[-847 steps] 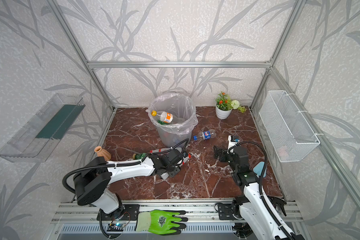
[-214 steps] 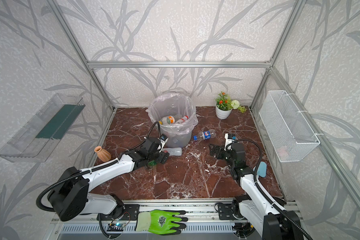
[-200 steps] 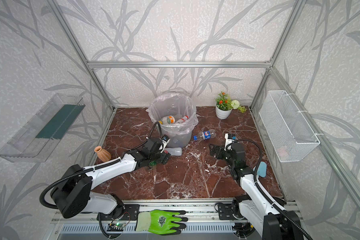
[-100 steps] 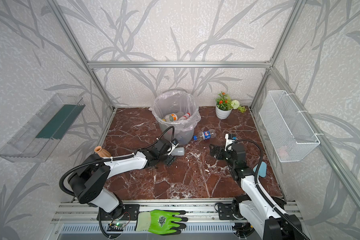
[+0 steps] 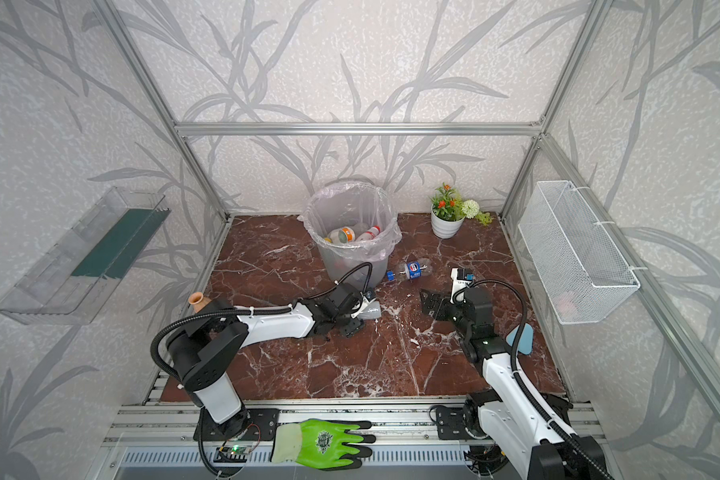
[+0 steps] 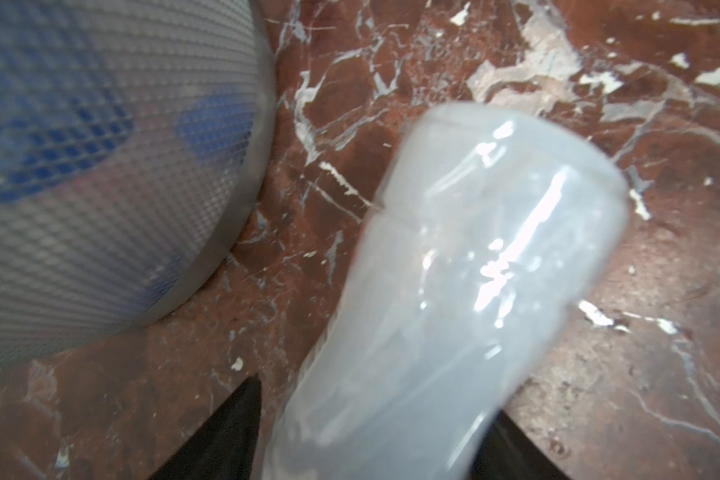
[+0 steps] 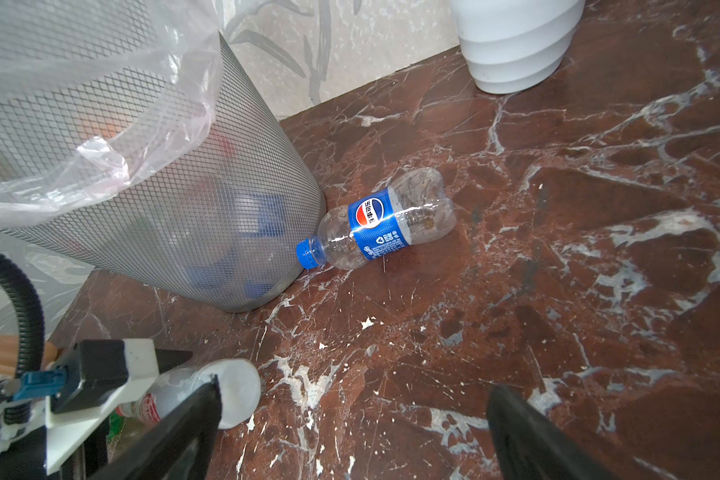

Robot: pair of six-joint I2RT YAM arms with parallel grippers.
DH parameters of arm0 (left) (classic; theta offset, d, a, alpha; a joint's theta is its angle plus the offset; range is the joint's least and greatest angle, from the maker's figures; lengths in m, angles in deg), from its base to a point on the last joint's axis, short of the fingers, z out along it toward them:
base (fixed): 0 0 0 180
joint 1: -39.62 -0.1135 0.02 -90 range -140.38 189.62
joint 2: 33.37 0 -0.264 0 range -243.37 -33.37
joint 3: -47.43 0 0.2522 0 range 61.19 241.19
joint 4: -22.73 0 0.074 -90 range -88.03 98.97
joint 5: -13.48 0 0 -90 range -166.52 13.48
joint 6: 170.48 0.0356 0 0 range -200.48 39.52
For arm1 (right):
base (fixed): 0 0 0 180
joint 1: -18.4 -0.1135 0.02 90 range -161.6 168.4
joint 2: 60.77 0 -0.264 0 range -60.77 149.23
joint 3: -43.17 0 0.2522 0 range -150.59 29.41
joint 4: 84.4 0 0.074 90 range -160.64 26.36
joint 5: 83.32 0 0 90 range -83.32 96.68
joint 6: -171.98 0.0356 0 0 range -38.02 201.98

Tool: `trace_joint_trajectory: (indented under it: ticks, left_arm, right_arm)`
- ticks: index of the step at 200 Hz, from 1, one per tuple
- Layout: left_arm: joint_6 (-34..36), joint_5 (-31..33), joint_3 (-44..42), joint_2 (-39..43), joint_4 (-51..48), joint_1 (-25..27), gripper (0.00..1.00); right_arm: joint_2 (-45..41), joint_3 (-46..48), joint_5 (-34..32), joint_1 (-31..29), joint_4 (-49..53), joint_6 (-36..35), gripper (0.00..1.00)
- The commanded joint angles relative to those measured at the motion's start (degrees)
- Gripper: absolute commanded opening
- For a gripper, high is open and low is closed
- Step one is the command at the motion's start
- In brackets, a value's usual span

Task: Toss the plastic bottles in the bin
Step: 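Withdraw the left gripper and grasp the other white bottle by its base, then lift the white bottle with the left gripper over the bin and release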

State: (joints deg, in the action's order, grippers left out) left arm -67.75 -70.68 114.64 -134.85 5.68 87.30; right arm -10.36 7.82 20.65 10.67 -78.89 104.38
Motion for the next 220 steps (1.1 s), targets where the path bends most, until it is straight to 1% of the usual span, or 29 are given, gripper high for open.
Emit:
trace_joint_trajectory:
  ticks: [1, 23, 43, 70, 95, 126, 141, 154, 169, 187, 203, 220]
  left_arm:
    - [2.16, -2.00, 2.11, -1.07, -0.56, 0.61, 0.68]
    - [2.81, -3.83, 3.38, -1.84, -0.82, 1.48, 0.59]
    - [2.78, -5.23, 4.28, -2.03, -1.01, 2.43, 0.48]
    - [0.26, -8.31, 3.64, 0.90, 0.52, 3.75, 0.41]
    - [-3.59, -12.77, 0.77, 8.47, 4.63, 4.51, 0.40]
    - [-7.63, -16.69, -3.81, 21.92, 9.11, 4.69, 0.40]
    - [-8.63, -16.07, -6.18, 30.17, 10.98, 4.70, 0.40]
    - [-8.53, -14.12, -7.93, 37.93, 12.76, 4.68, 0.40]
    - [-6.90, -10.49, -8.80, 46.60, 14.61, 4.62, 0.40]
    - [-3.50, -4.40, -8.72, 55.34, 18.20, 4.53, 0.42]
    - [0.26, -0.35, -7.47, 60.18, 22.93, 4.37, 0.42]
    - [3.63, -0.37, -5.15, 61.43, 27.91, 4.02, 0.42]
  right_arm:
    - [-1.26, -0.48, -0.59, 0.34, 1.02, -1.12, 0.99]
    - [-2.05, -0.13, -1.23, 0.34, 1.78, -1.56, 0.99]
    - [-2.83, 0.42, -2.25, 0.34, 2.42, -1.91, 0.99]
    - [-4.02, 1.51, -4.79, 0.43, 2.81, -2.08, 0.99]
    - [-5.29, 1.94, -6.04, 0.69, 3.76, -2.48, 0.99]
    - [-6.44, 2.02, -6.50, 1.04, 4.26, -2.68, 0.99]
    - [-6.73, 2.06, -6.71, 1.18, 4.30, -2.64, 0.99]
    - [-6.86, 2.23, -6.73, 1.31, 4.06, -2.49, 0.99]
    - [-6.81, 2.33, -6.68, 1.38, 3.49, -2.23, 0.99]
    - [-6.55, 2.14, -6.40, 1.57, 2.81, -2.00, 0.99]
    - [-6.31, 1.96, -6.07, 1.63, 2.30, -1.75, 0.99]
    - [-6.14, 1.72, -5.81, 1.66, 1.59, -1.35, 0.99]
